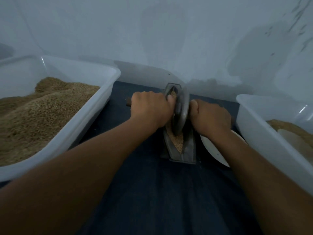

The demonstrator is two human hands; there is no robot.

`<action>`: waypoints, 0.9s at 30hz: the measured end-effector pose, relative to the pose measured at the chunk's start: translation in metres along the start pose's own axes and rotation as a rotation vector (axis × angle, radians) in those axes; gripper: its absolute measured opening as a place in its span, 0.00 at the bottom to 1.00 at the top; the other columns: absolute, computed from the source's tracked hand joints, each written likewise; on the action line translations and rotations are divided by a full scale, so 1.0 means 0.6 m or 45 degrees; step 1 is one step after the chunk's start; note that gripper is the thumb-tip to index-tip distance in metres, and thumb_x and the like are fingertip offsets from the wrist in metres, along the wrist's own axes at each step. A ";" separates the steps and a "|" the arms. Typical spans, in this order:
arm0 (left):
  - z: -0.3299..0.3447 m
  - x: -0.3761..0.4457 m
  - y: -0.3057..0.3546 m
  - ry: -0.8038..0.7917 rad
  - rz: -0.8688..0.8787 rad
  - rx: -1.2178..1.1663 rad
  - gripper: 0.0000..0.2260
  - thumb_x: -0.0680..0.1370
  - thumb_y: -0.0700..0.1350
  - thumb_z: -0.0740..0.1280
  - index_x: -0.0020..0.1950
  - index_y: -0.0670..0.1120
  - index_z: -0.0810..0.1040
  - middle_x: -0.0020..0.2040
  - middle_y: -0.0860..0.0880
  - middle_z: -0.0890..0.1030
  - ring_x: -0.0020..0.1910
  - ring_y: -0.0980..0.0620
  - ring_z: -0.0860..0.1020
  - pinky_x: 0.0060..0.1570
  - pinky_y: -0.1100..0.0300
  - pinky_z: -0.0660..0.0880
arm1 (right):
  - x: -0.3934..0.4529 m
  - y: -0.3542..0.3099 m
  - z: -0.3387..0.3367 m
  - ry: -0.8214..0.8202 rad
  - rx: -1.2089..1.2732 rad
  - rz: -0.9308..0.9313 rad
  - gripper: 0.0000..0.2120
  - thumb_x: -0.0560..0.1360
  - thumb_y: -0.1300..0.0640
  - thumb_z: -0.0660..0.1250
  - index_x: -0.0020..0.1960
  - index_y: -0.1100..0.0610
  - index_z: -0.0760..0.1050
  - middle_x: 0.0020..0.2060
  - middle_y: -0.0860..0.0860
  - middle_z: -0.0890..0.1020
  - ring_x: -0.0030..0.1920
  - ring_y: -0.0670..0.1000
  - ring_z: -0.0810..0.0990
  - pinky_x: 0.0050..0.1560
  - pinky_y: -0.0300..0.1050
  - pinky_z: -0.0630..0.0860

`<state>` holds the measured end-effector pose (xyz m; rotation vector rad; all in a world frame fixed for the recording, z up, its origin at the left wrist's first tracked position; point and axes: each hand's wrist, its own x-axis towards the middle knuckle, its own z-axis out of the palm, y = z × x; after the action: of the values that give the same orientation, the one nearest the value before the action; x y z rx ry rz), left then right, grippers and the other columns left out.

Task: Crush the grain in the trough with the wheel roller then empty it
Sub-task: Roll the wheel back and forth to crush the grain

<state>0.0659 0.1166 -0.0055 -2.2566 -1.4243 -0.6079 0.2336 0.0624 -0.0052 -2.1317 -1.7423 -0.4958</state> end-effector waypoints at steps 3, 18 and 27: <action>-0.020 -0.018 0.001 -0.056 -0.044 -0.028 0.21 0.82 0.57 0.47 0.34 0.49 0.64 0.27 0.48 0.65 0.25 0.49 0.62 0.28 0.56 0.52 | -0.035 -0.004 -0.024 -0.020 0.001 -0.042 0.21 0.81 0.44 0.41 0.40 0.49 0.67 0.30 0.46 0.67 0.32 0.53 0.67 0.38 0.47 0.61; -0.013 -0.016 -0.004 0.000 0.008 -0.075 0.20 0.83 0.56 0.49 0.33 0.49 0.60 0.28 0.48 0.65 0.25 0.48 0.63 0.27 0.57 0.55 | -0.038 0.002 -0.023 0.044 0.004 -0.118 0.21 0.83 0.44 0.43 0.42 0.50 0.70 0.35 0.50 0.75 0.33 0.53 0.70 0.34 0.44 0.57; 0.038 0.066 -0.014 -0.186 -0.120 -0.234 0.17 0.80 0.55 0.49 0.36 0.50 0.67 0.47 0.45 0.80 0.40 0.43 0.73 0.40 0.50 0.64 | 0.077 0.012 0.022 -0.106 0.006 -0.085 0.22 0.82 0.45 0.44 0.55 0.51 0.76 0.51 0.57 0.82 0.48 0.59 0.78 0.40 0.48 0.62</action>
<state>0.0768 0.1616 -0.0012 -2.4305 -1.6123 -0.6379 0.2501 0.1070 0.0044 -2.1248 -1.8634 -0.4249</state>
